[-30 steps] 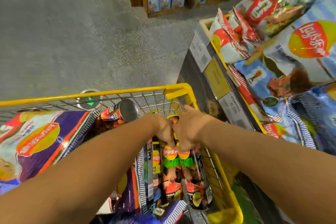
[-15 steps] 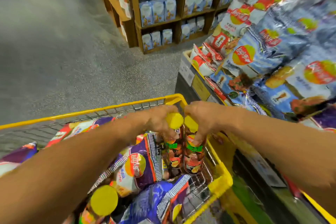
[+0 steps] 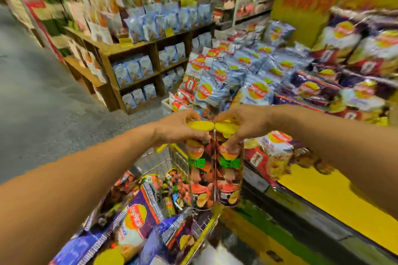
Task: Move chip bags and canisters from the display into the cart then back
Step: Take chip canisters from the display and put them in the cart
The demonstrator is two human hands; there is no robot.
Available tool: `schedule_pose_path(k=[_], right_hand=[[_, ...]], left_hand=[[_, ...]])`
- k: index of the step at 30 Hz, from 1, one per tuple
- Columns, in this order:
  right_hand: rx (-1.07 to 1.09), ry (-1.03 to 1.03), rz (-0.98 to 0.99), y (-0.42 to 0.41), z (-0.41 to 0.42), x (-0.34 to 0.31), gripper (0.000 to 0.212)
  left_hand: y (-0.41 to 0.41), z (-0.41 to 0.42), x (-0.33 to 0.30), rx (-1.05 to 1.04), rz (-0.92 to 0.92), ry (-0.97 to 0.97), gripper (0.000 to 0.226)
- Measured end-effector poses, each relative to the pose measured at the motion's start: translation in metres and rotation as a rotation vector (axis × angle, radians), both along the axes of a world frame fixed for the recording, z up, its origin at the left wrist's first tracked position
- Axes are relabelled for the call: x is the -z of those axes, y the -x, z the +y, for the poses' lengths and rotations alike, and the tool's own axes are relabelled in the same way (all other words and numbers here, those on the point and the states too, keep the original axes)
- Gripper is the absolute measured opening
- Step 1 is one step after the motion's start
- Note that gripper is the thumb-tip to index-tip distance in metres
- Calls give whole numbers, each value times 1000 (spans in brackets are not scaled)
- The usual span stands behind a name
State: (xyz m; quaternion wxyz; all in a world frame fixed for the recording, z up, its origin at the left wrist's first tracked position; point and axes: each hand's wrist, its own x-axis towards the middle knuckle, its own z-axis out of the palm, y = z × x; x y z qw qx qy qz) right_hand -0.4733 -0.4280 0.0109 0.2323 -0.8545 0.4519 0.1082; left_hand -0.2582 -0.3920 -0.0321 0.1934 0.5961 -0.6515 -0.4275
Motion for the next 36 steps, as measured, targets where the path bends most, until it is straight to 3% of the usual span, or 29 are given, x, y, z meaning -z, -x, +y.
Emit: schedule_pose_path(k=[8, 18, 23, 29, 36], right_hand=[[294, -1, -14, 121, 29, -38, 80], [530, 43, 47, 286, 53, -45, 86], [607, 89, 71, 359, 53, -22, 116], [655, 35, 63, 424, 49, 34, 99], [861, 76, 92, 453, 50, 122, 95]], left_hand=[[119, -12, -40, 237, -64, 104, 53], [293, -27, -44, 440, -79, 204, 61], [373, -39, -25, 556, -163, 234, 69], [444, -53, 24, 653, -325, 346, 79], [486, -74, 99, 700, -537, 469, 89]])
